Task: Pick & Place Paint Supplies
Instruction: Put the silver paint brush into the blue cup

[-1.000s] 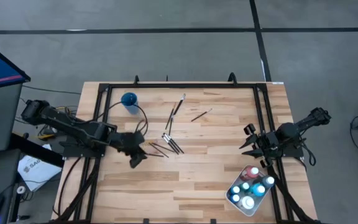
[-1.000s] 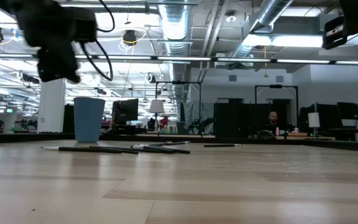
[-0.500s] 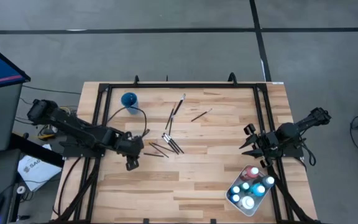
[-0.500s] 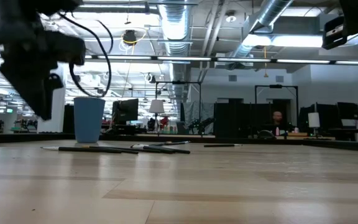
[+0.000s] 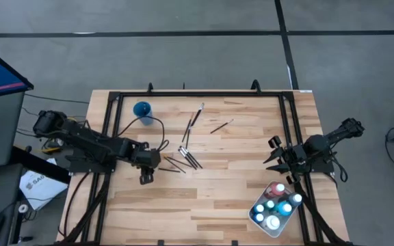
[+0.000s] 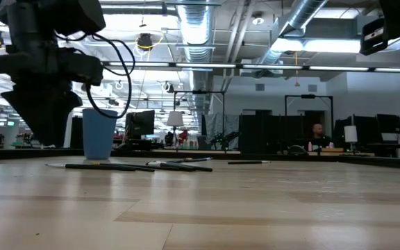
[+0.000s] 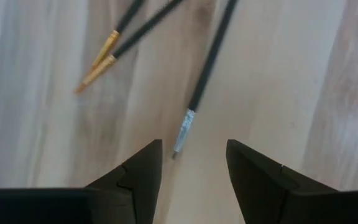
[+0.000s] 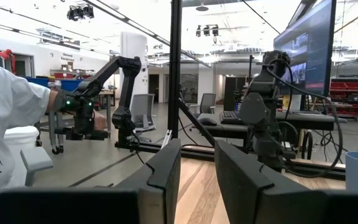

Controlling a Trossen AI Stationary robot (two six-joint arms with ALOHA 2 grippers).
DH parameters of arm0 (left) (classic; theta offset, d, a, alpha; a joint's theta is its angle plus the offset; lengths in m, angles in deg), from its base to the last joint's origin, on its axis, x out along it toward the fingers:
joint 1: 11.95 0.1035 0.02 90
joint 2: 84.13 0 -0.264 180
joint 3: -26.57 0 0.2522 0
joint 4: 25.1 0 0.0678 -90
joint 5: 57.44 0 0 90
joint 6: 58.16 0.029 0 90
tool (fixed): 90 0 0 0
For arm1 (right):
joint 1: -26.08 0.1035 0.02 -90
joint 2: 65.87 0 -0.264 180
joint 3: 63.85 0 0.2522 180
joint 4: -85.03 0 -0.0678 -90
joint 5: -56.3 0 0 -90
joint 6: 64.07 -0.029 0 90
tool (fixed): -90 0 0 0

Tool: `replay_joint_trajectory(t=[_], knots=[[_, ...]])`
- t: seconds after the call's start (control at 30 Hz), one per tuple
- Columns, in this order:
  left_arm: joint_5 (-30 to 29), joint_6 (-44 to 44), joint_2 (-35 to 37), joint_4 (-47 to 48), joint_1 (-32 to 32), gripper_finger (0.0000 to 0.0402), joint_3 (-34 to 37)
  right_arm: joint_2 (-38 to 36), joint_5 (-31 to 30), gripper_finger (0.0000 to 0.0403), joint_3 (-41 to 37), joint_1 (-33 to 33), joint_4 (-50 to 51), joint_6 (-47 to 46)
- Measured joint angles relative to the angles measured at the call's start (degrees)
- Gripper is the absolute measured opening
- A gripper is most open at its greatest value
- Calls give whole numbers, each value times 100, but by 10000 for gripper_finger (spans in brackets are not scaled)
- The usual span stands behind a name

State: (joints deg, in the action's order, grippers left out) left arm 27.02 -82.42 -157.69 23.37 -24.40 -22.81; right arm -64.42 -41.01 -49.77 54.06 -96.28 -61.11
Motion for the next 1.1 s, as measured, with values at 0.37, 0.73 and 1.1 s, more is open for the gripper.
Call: replay_joint_trajectory(t=[0.37,0.73,1.1], knots=[[411,478,-280,-253,385,177,0,0,-1,92,-1,-1,-1,1],[434,601,-992,-327,387,160,-22,-1,0,92,-1,-2,-1,1],[403,550,-1003,-318,394,8,-13,-1,-1,92,-1,-1,-1,0]])
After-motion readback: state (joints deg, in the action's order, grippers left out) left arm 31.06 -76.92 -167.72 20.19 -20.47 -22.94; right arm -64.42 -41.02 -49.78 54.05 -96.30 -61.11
